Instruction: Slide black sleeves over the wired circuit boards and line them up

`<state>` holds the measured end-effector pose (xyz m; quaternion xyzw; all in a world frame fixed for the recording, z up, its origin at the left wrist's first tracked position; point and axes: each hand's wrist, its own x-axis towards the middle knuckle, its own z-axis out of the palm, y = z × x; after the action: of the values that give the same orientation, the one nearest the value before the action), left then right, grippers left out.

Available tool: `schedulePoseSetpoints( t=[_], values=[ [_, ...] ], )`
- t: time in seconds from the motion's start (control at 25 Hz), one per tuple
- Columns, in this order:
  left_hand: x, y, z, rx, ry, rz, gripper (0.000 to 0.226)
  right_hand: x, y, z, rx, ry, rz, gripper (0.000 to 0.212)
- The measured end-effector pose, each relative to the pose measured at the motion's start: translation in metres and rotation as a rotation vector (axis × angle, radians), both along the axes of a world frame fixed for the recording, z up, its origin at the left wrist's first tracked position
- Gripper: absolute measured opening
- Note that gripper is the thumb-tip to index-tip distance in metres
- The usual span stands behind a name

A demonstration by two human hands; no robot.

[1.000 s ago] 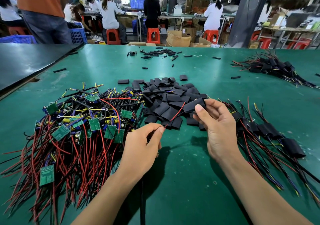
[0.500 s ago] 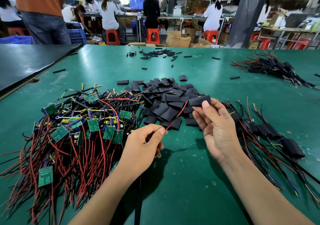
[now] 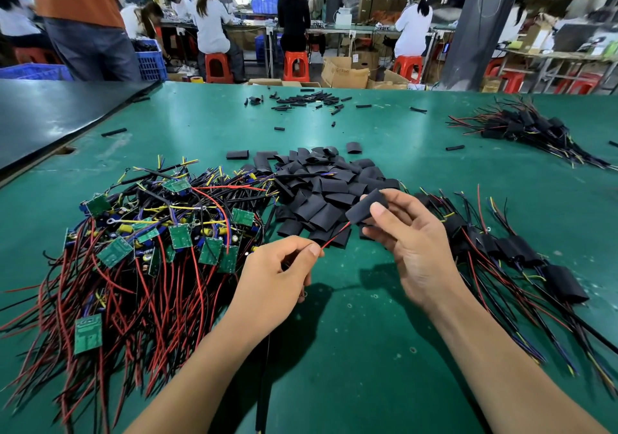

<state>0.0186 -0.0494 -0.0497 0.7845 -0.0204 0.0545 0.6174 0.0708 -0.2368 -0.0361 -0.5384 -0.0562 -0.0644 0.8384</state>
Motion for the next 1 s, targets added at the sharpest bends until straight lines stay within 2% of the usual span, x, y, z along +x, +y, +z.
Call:
schedulePoseSetpoints(
  t=[0.12, 0.2, 0.36, 0.48, 0.72, 0.88, 1.0],
  values=[
    [-0.001, -0.001, 0.004, -0.052, 0.006, -0.026, 0.016, -0.006, 0.007, -0.005, -0.133, -0.007, 0.125, 0.028],
    [-0.001, -0.002, 0.006, -0.167, 0.045, -0.052, 0.007, -0.010, 0.013, -0.010, -0.247, -0.011, 0.208, 0.025],
    [0.001, -0.003, 0.011, -0.428, 0.162, -0.055, 0.027, -0.014, 0.015, -0.010, -0.260, -0.024, 0.269, 0.022],
    [0.001, -0.003, 0.012, -0.506, 0.211, -0.078, 0.031, -0.014, 0.015, -0.010, -0.275, -0.037, 0.273, 0.020],
    [-0.001, -0.001, 0.013, -0.583, 0.231, -0.068, 0.019, -0.012, 0.022, -0.013, -0.126, 0.028, 0.193, 0.020],
    [0.000, 0.002, 0.012, -0.526, 0.284, -0.065, 0.024, -0.010, 0.020, -0.010, 0.002, 0.057, 0.148, 0.026],
    [-0.001, 0.004, 0.014, -0.488, 0.352, -0.136, 0.021, -0.005, 0.013, -0.008, 0.052, 0.080, 0.075, 0.022]
  ],
)
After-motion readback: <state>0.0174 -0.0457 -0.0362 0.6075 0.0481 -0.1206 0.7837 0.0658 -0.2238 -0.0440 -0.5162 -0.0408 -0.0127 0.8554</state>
